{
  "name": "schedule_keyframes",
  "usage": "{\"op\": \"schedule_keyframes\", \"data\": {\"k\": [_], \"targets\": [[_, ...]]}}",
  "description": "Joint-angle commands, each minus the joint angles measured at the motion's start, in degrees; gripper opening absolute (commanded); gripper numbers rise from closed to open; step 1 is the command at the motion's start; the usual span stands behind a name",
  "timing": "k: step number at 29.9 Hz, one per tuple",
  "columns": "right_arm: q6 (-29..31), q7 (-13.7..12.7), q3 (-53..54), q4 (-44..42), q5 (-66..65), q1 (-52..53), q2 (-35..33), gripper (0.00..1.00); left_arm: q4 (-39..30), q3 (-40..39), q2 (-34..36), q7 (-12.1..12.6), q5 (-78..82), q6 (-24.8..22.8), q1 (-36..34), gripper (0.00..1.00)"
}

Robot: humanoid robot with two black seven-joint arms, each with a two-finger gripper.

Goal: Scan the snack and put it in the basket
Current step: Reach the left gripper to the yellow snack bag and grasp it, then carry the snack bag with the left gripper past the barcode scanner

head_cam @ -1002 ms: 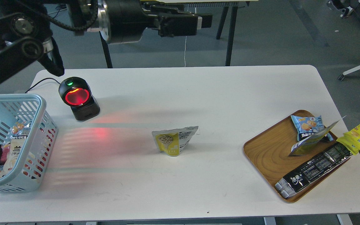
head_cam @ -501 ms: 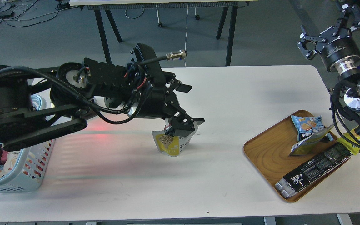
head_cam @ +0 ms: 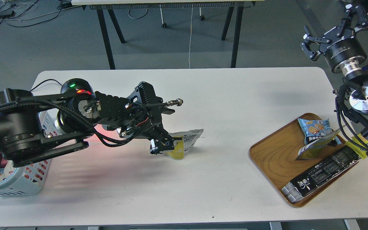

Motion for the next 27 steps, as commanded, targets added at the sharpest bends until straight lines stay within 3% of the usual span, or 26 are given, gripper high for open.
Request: {"op": "schedule_keyframes", "data": {"k": [1, 6, 10, 15, 23, 27], "targets": [[0.0, 0.0, -0.2, 0.0, -0.1, 0.1, 0.1, 0.99, -0.1, -0.1, 0.0, 0.0, 0.0, 0.0, 0.4, 0.64], [0.0, 0.0, -0.3, -0.2, -0.3, 0.1, 0.1, 0.99, -0.1, -0.5, -0.2, 0.1, 0.0, 0.0, 0.1, 0.33], [0.0, 0.0, -0.4, -0.2, -0.4, 0.1, 0.2, 0.99, -0.1, -0.3, 0.4, 0.1, 0.0, 0.0, 0.3, 0.16], [0.0, 0.0, -0.4, -0.6, -0.4, 0.2, 0.0, 0.99, -0.2, -0.3, 0.6, -0.3, 0.0, 0.0, 0.5, 0.03], [0.0, 0.0, -0.5, -0.7, -0.4, 0.5, -0.6, 0.99, -2.5, -2.1, 3.1, -2.5, 0.0, 0.0, 0.4, 0.00], [0.0, 0.0, -0.6, -0.7, -0.4, 0.7, -0.8, 0.99, -4.6, -5.5, 7.7, -5.8, 0.0, 0.0, 0.4, 0.00]]}}
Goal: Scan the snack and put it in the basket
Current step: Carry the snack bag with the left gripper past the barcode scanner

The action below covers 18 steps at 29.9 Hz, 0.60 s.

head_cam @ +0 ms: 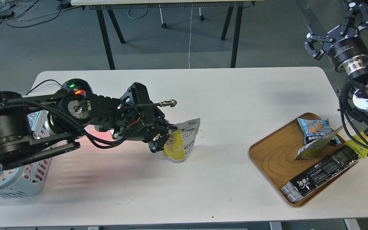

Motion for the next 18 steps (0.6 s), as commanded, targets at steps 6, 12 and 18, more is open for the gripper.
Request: {"op": "schedule_keyframes", "data": {"k": [6, 12, 18], "targets": [[0.0, 0.0, -0.1, 0.0, 0.0, 0.2, -0.1, 0.99, -1.3, -5.3, 11.3, -7.2, 0.0, 0.0, 0.1, 0.00], [0.0, 0.0, 0.0, 0.0, -0.1, 0.0, -0.1, 0.99, -1.0, -4.9, 17.6, -7.5, 0.0, 0.0, 3.8, 0.00], [0.0, 0.1, 0.1, 0.0, -0.1, 0.0, 0.0, 0.99, -0.7, -4.9, 21.7, -7.7, 0.0, 0.0, 4.9, 0.00]]}}
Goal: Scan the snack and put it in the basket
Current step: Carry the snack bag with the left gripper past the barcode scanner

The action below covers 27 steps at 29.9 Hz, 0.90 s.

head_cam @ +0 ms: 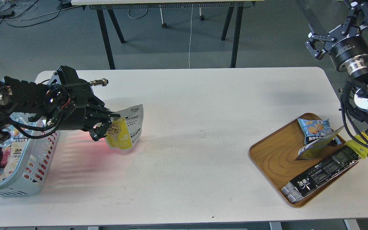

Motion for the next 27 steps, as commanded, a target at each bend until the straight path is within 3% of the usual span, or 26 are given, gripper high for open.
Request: {"op": "schedule_keyframes", "data": {"k": [1, 10, 27], "targets": [[0.0, 0.1, 0.0, 0.0, 0.1, 0.1, 0.2, 0.99, 0.3, 0.0, 1.5, -0.1, 0.0, 0.0, 0.6, 0.00], [0.0, 0.1, 0.0, 0.1, 0.0, 0.2, 0.1, 0.99, 3.9, -0.2, 1.6, -0.2, 0.0, 0.0, 0.6, 0.00], [0.0, 0.1, 0.0, 0.0, 0.0, 0.1, 0.1, 0.99, 4.0, -0.9, 3.0, -0.7, 0.0, 0.0, -0.4, 0.00]]}}
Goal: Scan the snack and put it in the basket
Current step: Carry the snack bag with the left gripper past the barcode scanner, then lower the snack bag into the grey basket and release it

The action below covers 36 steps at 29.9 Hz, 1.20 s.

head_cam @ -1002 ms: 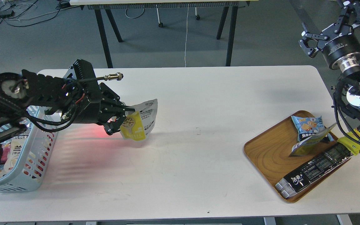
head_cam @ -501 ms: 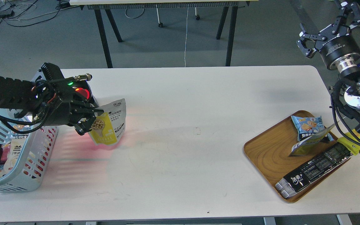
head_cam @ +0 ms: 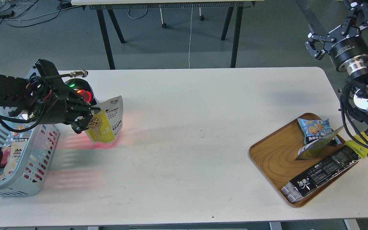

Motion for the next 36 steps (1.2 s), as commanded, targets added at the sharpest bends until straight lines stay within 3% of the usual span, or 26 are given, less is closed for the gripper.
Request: {"op": "schedule_keyframes", "data": {"k": [1, 13, 36], "targets": [[0.0, 0.0, 0.0, 0.0, 0.0, 0.1, 0.0, 0.99, 0.1, -0.2, 0.3, -0.3, 0.0, 0.0, -0.7, 0.00], [0.0, 0.1, 0.0, 0.0, 0.0, 0.1, -0.1, 0.99, 3.9, -0.2, 0.2, -3.4, 0.0, 0.0, -3.5, 0.00], [0.0, 0.1, 0.0, 0.1, 0.0, 0.1, -0.1, 0.99, 3.2, 0.5, 0.1, -3.5, 0.0, 0.0, -2.8, 0.00]]}}
